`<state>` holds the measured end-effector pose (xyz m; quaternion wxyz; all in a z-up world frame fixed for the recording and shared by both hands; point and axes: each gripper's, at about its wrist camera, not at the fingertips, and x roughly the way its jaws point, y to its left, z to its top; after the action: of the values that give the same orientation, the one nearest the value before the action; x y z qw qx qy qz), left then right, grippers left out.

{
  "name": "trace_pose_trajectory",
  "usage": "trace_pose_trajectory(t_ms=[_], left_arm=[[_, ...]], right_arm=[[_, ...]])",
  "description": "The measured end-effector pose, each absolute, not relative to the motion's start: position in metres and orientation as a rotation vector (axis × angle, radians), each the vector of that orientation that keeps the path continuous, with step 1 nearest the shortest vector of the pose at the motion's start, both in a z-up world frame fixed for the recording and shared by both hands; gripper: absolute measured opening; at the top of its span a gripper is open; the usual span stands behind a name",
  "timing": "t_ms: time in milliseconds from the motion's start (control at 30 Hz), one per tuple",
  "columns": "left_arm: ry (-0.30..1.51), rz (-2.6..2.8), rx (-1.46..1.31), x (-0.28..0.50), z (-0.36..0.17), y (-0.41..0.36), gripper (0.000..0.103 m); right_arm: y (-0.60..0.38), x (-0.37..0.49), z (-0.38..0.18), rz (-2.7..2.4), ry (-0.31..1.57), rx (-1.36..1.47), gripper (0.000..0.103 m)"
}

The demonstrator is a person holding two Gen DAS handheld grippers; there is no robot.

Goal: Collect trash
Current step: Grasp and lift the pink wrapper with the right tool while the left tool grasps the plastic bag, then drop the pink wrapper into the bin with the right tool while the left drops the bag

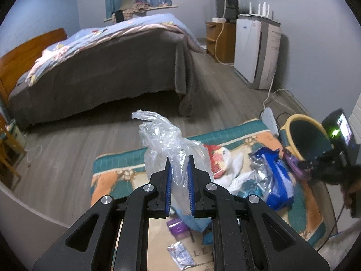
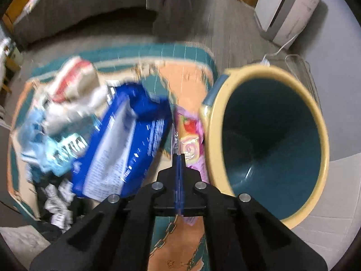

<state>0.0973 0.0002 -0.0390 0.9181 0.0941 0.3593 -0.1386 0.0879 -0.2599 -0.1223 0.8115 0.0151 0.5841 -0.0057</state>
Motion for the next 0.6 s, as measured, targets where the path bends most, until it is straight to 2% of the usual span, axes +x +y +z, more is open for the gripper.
trace_pose_trajectory(t_ms=[333, 600], left_arm=[[0.681, -0.443, 0.197, 0.093, -0.018, -0.085, 0.013], [0.736, -0.636, 0.246, 0.081, -0.048, -0.194, 0.013]], right_arm=[[-0.316, 0.068, -0.04, -0.022, 1.041, 0.132, 0.0], [-0.411, 0.06, -0.054, -0.157, 1.065, 0.233, 0.0]])
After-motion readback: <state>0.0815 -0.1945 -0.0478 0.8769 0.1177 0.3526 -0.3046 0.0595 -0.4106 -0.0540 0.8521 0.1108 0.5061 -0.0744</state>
